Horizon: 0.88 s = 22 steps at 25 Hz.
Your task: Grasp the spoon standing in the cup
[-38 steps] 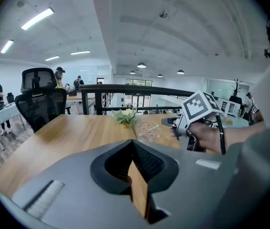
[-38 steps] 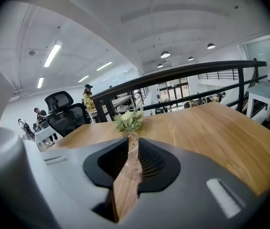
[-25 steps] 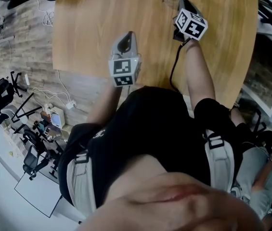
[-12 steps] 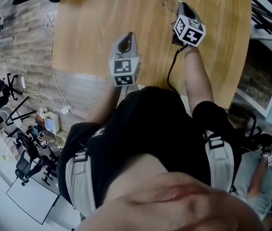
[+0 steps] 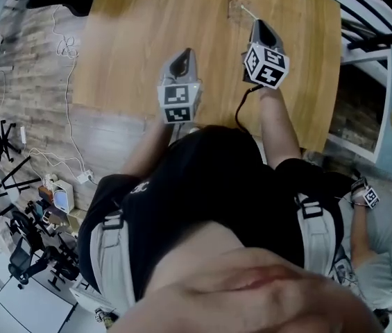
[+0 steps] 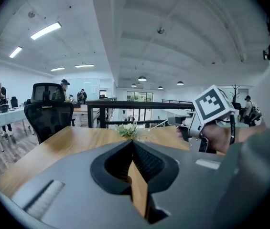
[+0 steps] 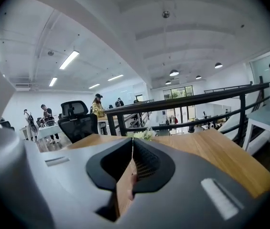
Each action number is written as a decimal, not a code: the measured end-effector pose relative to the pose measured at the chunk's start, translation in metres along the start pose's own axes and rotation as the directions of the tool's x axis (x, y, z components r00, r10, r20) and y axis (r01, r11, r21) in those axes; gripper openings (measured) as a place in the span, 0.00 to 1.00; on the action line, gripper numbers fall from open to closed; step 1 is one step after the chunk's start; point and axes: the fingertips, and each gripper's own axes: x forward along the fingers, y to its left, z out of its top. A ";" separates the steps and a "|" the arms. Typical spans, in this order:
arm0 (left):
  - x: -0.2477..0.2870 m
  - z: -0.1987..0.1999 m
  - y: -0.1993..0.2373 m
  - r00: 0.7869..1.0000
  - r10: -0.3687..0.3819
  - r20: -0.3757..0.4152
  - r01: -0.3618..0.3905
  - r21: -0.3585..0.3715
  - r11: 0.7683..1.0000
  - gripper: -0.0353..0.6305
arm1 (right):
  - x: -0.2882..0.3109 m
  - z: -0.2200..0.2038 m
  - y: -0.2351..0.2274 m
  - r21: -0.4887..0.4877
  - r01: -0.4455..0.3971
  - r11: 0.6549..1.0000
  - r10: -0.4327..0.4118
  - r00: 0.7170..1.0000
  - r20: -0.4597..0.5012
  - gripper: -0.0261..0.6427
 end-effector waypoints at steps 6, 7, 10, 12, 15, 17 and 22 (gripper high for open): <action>-0.024 0.008 -0.008 0.998 -0.036 0.048 0.036 0.006 0.999 0.07 | -0.056 0.009 0.029 -0.116 -0.004 0.993 0.012 0.998 0.062 0.05; -0.028 0.008 -0.009 0.998 -0.042 0.052 0.042 0.008 0.999 0.07 | -0.065 0.009 0.033 -0.121 0.001 0.993 0.008 0.997 0.073 0.05; -0.039 0.009 -0.013 0.996 -0.062 0.066 0.061 0.018 0.998 0.07 | -0.097 0.006 0.040 -0.113 0.042 0.993 -0.029 0.993 0.116 0.05; -0.047 0.009 -0.017 0.994 -0.078 0.074 0.076 0.024 0.997 0.07 | -0.118 0.002 0.042 -0.099 0.076 0.992 -0.062 0.987 0.146 0.05; -0.059 0.006 -0.020 0.992 -0.099 0.082 0.097 0.026 0.995 0.07 | -0.143 -0.007 0.050 -0.095 0.092 0.991 -0.076 0.984 0.163 0.05; -0.067 0.002 -0.022 0.990 -0.113 0.086 0.111 0.025 0.994 0.07 | -0.156 -0.013 0.057 -0.100 0.095 0.990 -0.078 0.984 0.162 0.05; -0.089 -0.006 -0.031 0.985 -0.146 0.091 0.143 0.031 0.989 0.07 | -0.189 -0.025 0.066 -0.106 0.102 0.989 -0.085 0.984 0.157 0.05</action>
